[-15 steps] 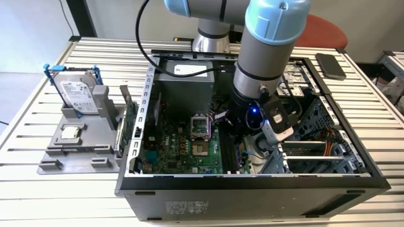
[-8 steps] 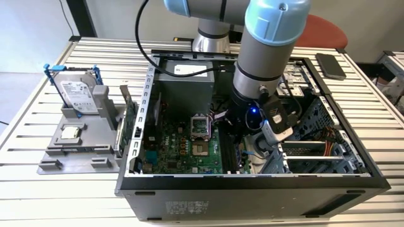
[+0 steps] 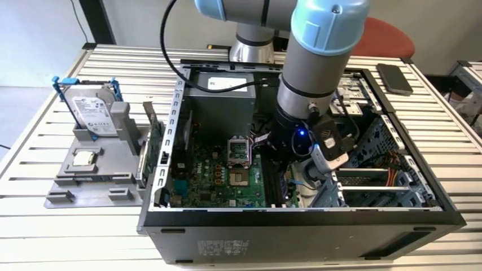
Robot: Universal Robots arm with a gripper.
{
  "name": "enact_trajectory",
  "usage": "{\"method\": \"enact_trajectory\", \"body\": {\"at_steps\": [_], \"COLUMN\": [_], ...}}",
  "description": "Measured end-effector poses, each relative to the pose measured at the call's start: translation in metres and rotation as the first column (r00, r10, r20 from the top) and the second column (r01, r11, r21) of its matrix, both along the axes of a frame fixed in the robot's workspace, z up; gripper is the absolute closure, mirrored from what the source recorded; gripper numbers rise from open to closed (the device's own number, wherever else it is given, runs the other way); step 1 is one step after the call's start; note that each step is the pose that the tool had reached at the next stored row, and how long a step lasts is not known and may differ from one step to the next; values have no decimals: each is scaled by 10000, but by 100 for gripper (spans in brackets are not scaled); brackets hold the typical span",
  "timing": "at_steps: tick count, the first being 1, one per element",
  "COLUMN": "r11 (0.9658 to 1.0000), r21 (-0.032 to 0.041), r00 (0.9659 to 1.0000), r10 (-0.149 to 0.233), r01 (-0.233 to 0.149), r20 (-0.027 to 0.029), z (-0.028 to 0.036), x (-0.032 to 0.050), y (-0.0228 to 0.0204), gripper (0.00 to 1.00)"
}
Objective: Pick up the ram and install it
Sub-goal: 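Insert the ram into the slot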
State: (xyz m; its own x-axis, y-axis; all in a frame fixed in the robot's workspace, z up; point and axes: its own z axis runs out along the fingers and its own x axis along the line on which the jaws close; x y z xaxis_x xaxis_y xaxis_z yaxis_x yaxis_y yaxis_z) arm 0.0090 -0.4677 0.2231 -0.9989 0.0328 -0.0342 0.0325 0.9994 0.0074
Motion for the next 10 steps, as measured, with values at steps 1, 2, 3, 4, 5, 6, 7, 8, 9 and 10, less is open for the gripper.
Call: {"method": "enact_trajectory", "body": {"at_steps": [1,2,3,4,5,6,7,8,9,10], "r11": [10000,10000,10000,10000,10000,10000,10000,10000,10000,10000], "r21": [1,2,0,1,-2,-7,-8,-10,-11,-14], "r00": [10000,10000,10000,10000,10000,10000,10000,10000,10000,10000], "r10": [1,2,3,2,2,0,1,1,1,1], "r01": [-1,-2,-3,-2,-2,0,-1,-1,-1,-1], "r20": [-1,-3,-7,-10,-18,-28,-35,-39,-43,-46], "z": [-1,-2,-3,-5,-8,-12,-17,-21,-26,-27], "x": [-3,-5,-5,-6,-6,-7,-7,-6,-6,-6], "y": [-2,-5,-5,-7,-8,-9,-9,-9,-9,-9], "gripper": [100,100,100,100,100,100,100,100,100,100]}}
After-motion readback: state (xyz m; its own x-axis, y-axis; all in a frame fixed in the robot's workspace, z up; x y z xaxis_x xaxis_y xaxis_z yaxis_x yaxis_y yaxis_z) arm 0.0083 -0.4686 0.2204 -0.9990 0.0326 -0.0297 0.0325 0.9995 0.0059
